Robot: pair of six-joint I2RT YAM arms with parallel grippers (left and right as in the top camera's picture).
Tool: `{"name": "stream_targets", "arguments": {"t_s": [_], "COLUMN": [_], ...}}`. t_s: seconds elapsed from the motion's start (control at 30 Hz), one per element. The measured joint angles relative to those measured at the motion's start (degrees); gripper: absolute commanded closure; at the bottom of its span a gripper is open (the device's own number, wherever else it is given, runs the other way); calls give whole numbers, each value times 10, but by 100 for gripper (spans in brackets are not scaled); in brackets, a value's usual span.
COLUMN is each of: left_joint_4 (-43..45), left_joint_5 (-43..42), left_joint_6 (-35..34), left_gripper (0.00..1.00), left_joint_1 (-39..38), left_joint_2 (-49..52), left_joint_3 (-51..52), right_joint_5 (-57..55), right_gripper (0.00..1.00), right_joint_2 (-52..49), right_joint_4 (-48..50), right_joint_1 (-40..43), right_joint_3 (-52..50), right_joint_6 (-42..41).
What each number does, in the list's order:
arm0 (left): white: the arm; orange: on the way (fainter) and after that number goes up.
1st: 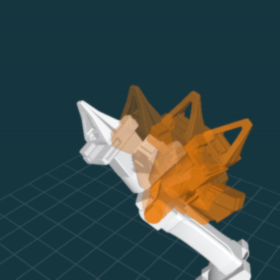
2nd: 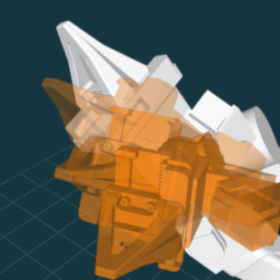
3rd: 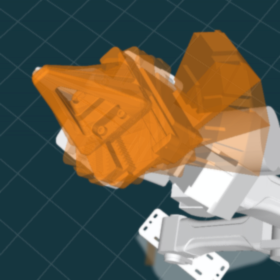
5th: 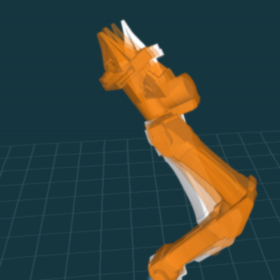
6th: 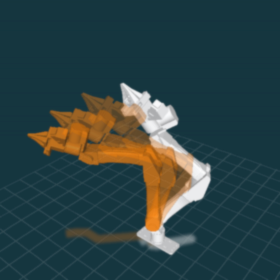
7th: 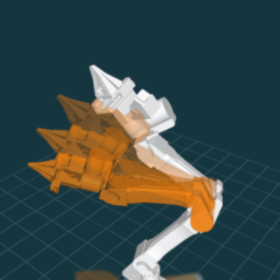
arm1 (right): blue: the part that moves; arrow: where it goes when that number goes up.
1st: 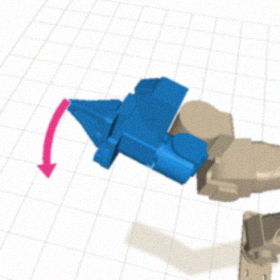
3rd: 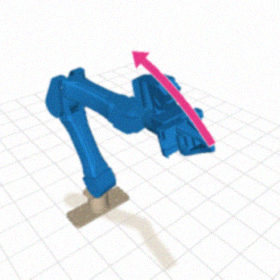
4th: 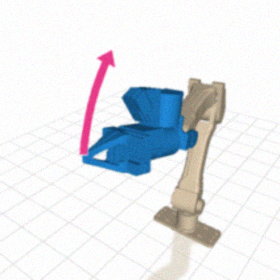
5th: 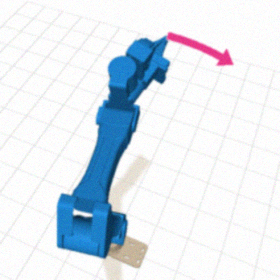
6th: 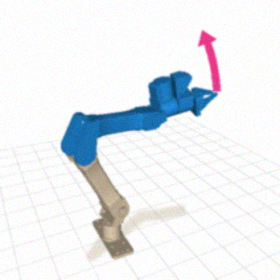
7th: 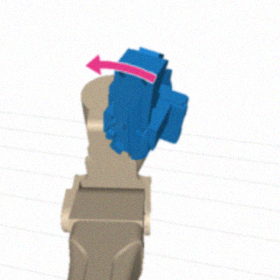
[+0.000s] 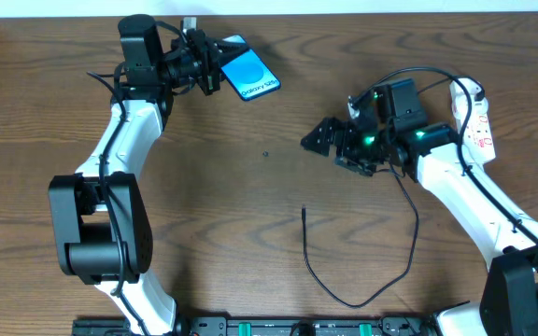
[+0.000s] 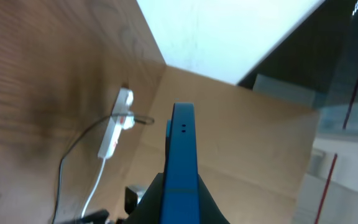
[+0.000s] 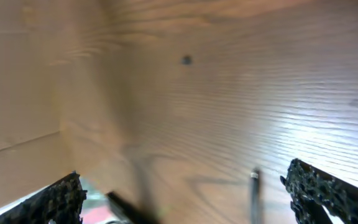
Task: Plug charger to phone and switch on socket
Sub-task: 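Move the right gripper down over the black cable's plug end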
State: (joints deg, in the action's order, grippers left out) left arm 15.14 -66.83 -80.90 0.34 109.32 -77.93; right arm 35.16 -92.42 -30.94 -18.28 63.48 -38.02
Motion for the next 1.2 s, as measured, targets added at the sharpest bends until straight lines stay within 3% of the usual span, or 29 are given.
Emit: {"name": "stream_targets", "arguments": {"t_s": [0.1,0.3,0.57,1.2], "left_joint_4": [0,1,1,32], "left_joint_5": [-25,-64,-78,-50], "left_joint_6": [12,48,112,165], "left_gripper": [93,92,92,93], "left_joint_1": [0,0,4,14], "left_joint_2": [0,0,0,0], "left_joint_3": [0,0,0,0], "right_joint_5": [-28,-95,-182,-272], "right_gripper": [7,8,6,12], "right_joint_2": [0,0,0,0], "right_joint_4": [-35,-111,-122,-172], "right_joint_1": [-3,-42,-129,-144], "right_joint_3": [0,0,0,0], "right_joint_6": [19,34,42,30]}}
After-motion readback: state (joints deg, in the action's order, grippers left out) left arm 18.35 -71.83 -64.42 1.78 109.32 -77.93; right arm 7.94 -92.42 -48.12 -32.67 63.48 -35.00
